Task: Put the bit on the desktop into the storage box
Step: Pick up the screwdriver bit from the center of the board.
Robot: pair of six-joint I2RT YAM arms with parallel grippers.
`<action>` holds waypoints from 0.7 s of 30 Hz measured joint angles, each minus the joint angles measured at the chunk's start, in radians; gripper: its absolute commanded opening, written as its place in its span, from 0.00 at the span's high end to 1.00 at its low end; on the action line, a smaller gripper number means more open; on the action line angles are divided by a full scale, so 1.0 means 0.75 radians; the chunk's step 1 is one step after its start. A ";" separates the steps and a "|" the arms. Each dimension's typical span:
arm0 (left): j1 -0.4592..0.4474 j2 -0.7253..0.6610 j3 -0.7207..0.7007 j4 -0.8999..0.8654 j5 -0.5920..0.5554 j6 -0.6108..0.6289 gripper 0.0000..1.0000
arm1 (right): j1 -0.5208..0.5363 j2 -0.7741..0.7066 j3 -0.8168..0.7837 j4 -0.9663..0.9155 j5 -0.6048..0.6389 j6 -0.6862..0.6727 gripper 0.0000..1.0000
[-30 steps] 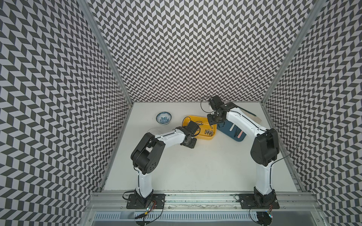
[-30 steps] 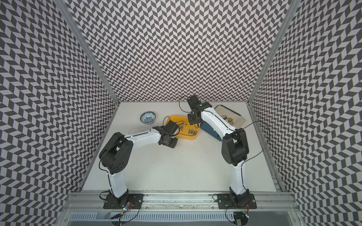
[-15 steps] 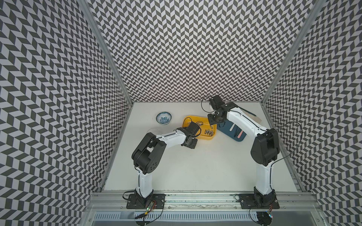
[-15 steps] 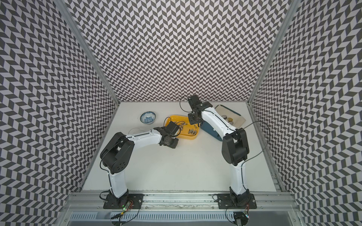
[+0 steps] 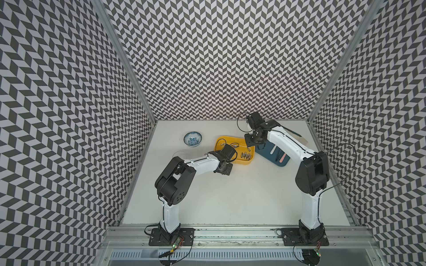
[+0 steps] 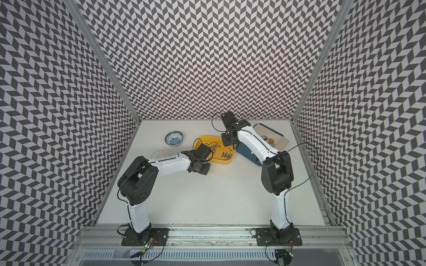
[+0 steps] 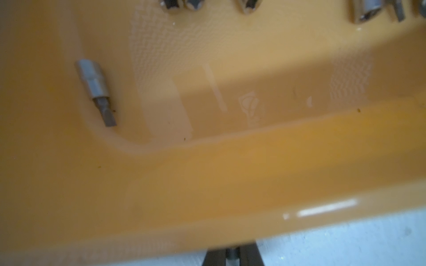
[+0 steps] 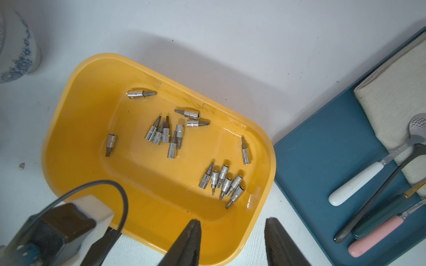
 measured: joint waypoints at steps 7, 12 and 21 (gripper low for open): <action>-0.008 -0.031 -0.035 0.003 0.001 -0.007 1.00 | -0.001 -0.001 0.000 0.000 -0.005 0.001 0.51; -0.014 -0.068 -0.048 -0.084 0.006 -0.025 1.00 | -0.001 -0.002 0.000 0.000 -0.009 0.002 0.51; 0.006 -0.117 0.235 -0.315 0.013 -0.031 1.00 | -0.031 -0.062 -0.062 0.013 -0.014 0.023 0.51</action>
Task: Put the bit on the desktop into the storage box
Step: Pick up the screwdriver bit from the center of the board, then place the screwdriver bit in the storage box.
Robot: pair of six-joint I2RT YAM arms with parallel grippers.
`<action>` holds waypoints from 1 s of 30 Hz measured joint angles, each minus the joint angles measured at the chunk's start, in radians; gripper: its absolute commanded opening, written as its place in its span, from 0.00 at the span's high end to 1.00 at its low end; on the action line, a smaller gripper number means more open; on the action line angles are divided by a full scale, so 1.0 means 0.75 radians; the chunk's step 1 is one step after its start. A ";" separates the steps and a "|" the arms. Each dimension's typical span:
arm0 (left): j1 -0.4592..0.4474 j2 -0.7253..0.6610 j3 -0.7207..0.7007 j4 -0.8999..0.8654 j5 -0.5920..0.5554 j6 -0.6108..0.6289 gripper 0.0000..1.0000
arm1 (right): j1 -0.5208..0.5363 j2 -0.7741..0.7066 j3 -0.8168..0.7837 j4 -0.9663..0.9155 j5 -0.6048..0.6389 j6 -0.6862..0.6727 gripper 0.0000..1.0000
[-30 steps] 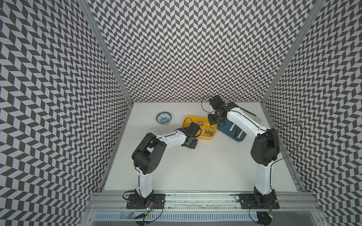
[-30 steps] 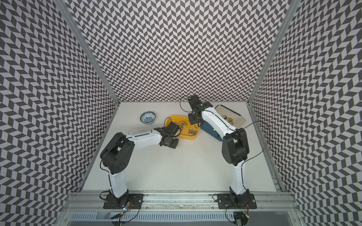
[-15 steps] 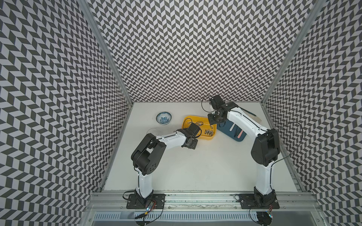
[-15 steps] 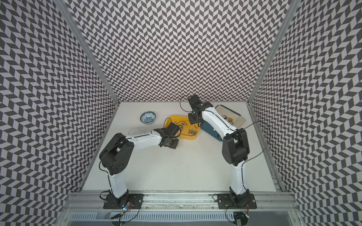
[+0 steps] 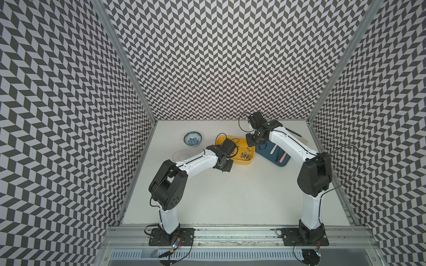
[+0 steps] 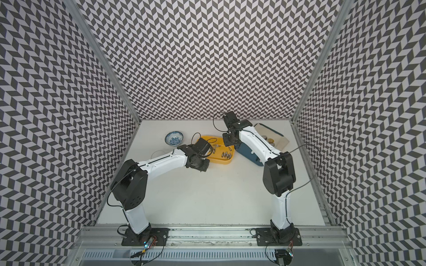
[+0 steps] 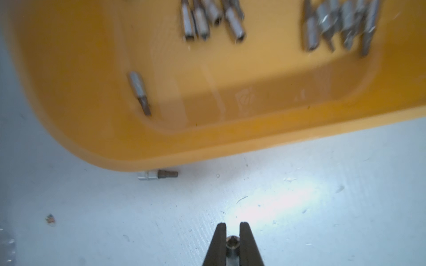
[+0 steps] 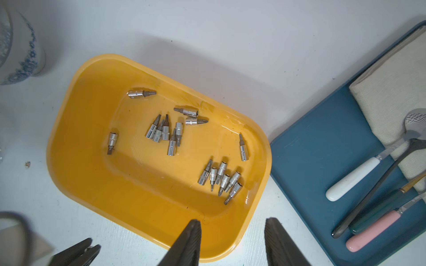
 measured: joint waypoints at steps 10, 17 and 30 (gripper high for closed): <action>0.087 0.192 0.534 -0.064 0.107 0.039 1.00 | -0.109 -0.194 -0.152 0.041 -0.031 0.039 0.51; 0.078 0.496 0.680 -0.038 0.185 0.039 1.00 | -0.112 -0.262 -0.247 0.072 -0.069 0.058 0.51; 0.064 0.604 0.716 0.025 0.220 0.031 1.00 | -0.113 -0.269 -0.256 0.079 -0.096 0.057 0.51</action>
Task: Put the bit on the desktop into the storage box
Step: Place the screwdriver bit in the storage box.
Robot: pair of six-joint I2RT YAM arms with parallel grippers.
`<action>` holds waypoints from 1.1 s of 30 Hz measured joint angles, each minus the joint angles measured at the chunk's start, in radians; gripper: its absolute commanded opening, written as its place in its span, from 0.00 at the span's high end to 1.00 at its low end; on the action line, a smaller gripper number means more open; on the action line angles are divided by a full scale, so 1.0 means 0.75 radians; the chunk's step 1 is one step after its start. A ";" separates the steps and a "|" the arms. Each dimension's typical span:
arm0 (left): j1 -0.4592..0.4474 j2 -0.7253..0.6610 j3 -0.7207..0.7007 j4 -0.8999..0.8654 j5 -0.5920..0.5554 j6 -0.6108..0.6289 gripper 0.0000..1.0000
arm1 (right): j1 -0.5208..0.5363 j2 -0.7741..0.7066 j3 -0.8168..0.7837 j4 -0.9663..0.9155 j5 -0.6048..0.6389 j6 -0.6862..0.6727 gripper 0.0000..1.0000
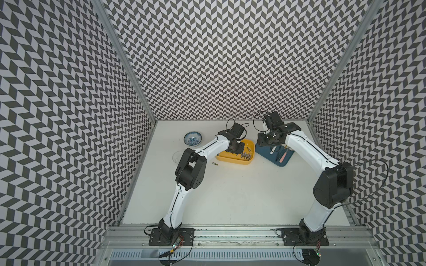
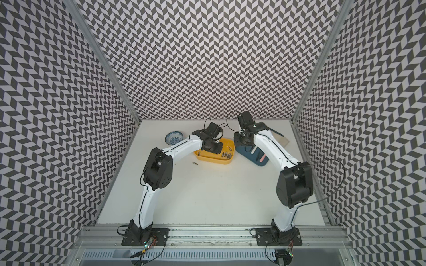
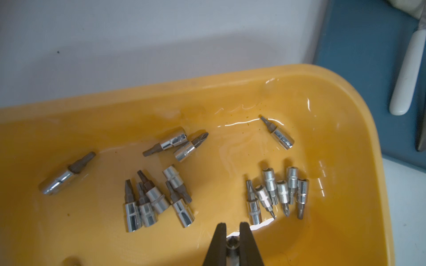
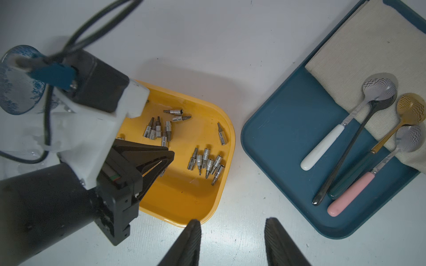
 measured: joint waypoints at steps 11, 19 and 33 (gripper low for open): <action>-0.008 0.104 0.009 0.032 0.005 -0.025 0.98 | 0.001 -0.022 -0.046 0.019 -0.033 0.000 0.51; -0.017 0.103 0.013 0.041 0.011 -0.034 0.70 | 0.014 -0.056 -0.126 0.048 -0.049 0.006 0.51; 0.233 -0.482 -0.041 -0.106 -0.055 -0.033 0.61 | 0.153 -0.111 -0.139 0.087 -0.050 0.011 0.50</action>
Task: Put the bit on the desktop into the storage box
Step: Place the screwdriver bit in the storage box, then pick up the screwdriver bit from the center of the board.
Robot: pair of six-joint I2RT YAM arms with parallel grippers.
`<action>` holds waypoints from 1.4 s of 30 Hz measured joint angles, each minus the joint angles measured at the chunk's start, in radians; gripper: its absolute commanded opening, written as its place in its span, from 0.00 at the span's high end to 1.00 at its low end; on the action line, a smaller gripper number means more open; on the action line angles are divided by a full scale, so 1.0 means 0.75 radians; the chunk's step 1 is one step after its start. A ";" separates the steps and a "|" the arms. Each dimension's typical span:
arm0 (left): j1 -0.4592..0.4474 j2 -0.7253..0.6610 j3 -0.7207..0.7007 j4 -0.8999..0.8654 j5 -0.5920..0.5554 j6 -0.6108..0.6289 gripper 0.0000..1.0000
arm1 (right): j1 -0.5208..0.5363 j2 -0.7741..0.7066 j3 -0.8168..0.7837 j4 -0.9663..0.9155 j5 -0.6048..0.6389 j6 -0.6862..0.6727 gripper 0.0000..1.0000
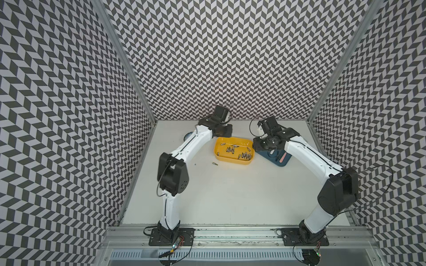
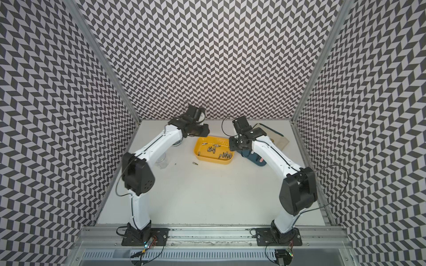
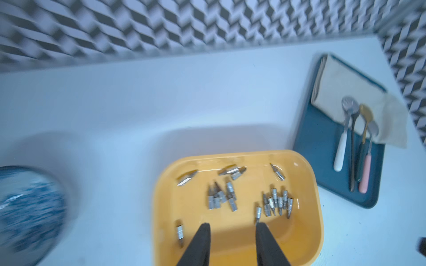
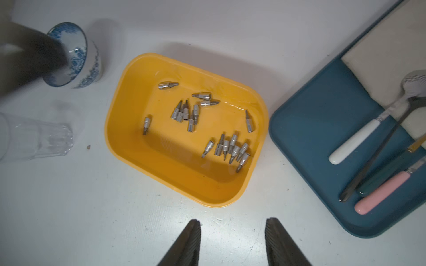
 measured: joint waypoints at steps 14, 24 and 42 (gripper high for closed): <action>0.082 -0.844 -0.882 -0.068 -0.045 -0.091 0.57 | 0.473 0.381 0.192 0.102 -0.008 0.031 0.50; 0.108 -1.054 -1.008 -0.129 -0.046 -0.129 0.55 | 0.496 0.617 0.341 0.106 0.027 -0.013 0.50; 0.165 -1.121 -1.057 -0.169 -0.027 -0.133 0.54 | 0.496 0.840 0.562 0.101 0.104 -0.124 0.50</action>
